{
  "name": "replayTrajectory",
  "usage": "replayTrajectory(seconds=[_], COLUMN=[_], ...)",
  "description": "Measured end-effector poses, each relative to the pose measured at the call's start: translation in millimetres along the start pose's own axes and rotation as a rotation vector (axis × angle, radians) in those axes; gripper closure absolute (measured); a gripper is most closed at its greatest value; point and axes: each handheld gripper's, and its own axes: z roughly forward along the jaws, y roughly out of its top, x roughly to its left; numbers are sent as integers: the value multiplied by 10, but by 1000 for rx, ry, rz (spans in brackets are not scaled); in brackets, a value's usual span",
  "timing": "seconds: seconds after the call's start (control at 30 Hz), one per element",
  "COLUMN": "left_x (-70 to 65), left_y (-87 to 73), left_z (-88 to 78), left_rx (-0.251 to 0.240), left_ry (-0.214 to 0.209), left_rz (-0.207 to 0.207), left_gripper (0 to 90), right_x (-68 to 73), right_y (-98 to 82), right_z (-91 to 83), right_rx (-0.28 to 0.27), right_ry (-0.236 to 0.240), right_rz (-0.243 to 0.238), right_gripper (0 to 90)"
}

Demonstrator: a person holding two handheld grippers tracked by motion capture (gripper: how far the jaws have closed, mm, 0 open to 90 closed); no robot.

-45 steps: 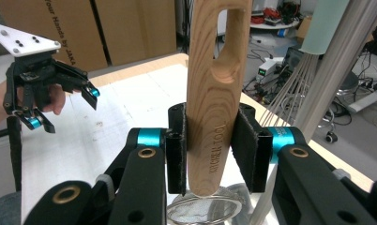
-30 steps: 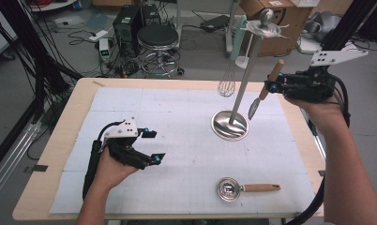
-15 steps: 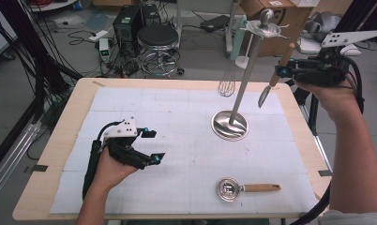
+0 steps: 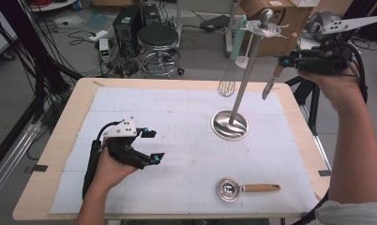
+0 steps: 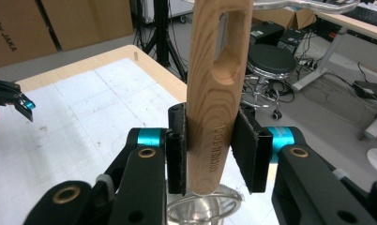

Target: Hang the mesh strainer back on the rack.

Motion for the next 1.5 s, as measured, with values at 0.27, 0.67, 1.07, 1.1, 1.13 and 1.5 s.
replayTrajectory(seconds=[0.27, 0.67, 1.07, 1.1, 1.13, 1.5], left_x=[5, 6, 1, 1, 1, -4], left_y=[-1, -2, -1, -1, -1, 4], left_z=[3, 10, 5, 8, 10, 13], left_rx=[6, 11, 10, 10, 10, 8], left_ry=[-1, -3, -1, -2, -4, -3], left_rz=[6, 10, 11, 12, 14, 13], left_gripper=[176, 177, 177, 177, 177, 178], right_x=[6, 16, 15, 11, 9, 26], right_y=[35, 58, 90, 88, 87, 97], right_z=[7, 40, 128, 140, 144, 212], right_rx=[8, 17, 51, 53, 55, 63], right_ry=[-10, -33, -50, -56, -57, -79], right_rz=[-8, -5, 12, 9, 7, 28], right_gripper=[679, 679, 679, 679, 679, 682])
